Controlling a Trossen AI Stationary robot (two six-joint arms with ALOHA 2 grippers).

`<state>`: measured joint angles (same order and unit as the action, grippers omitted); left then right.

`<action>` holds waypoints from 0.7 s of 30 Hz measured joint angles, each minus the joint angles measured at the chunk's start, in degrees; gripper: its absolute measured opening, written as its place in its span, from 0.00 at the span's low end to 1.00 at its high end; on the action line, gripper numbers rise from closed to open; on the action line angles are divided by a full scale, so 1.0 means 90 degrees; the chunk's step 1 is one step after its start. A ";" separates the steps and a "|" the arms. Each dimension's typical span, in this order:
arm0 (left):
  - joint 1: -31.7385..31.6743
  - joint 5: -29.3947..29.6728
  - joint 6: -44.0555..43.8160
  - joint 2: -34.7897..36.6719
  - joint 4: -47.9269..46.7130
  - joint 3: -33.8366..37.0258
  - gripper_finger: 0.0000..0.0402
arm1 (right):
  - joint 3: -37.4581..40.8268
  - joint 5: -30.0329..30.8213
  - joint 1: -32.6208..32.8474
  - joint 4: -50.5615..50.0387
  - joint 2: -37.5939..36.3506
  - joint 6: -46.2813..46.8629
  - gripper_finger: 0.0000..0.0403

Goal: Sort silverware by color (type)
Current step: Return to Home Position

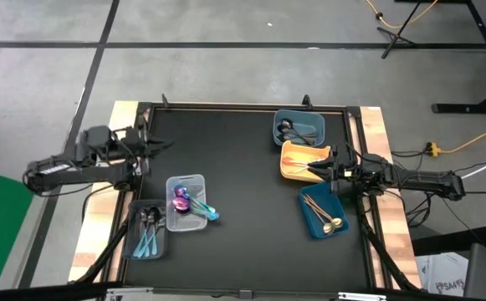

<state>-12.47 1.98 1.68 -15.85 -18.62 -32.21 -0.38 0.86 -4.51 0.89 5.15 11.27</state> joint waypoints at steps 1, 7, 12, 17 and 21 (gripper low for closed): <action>0.0000 0.0000 -0.0007 0.0173 0.0116 0.0227 0.00 | 0.0000 0.0002 0.0000 -0.0002 0.0000 0.0000 0.18; 0.0000 -0.0002 -0.0184 0.1092 0.0307 0.1304 0.00 | 0.0000 0.0002 0.0000 -0.0005 0.0000 0.0000 0.18; 0.0002 -0.0011 -0.0328 0.1662 0.0323 0.1850 0.00 | 0.0000 0.0000 0.0000 -0.0008 0.0000 0.0000 0.18; 0.0002 -0.0023 -0.0336 0.1745 0.0357 0.2193 0.00 | 0.0000 0.0002 0.0000 -0.0010 0.0000 0.0000 0.18; 0.0003 -0.0190 -0.0316 0.1745 0.0749 0.2542 0.00 | 0.0000 -0.0015 0.0000 -0.0013 0.0000 0.0000 0.18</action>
<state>-12.44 0.27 -1.16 -0.14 -11.88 -9.33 -0.38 0.73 -4.51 0.77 5.15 11.27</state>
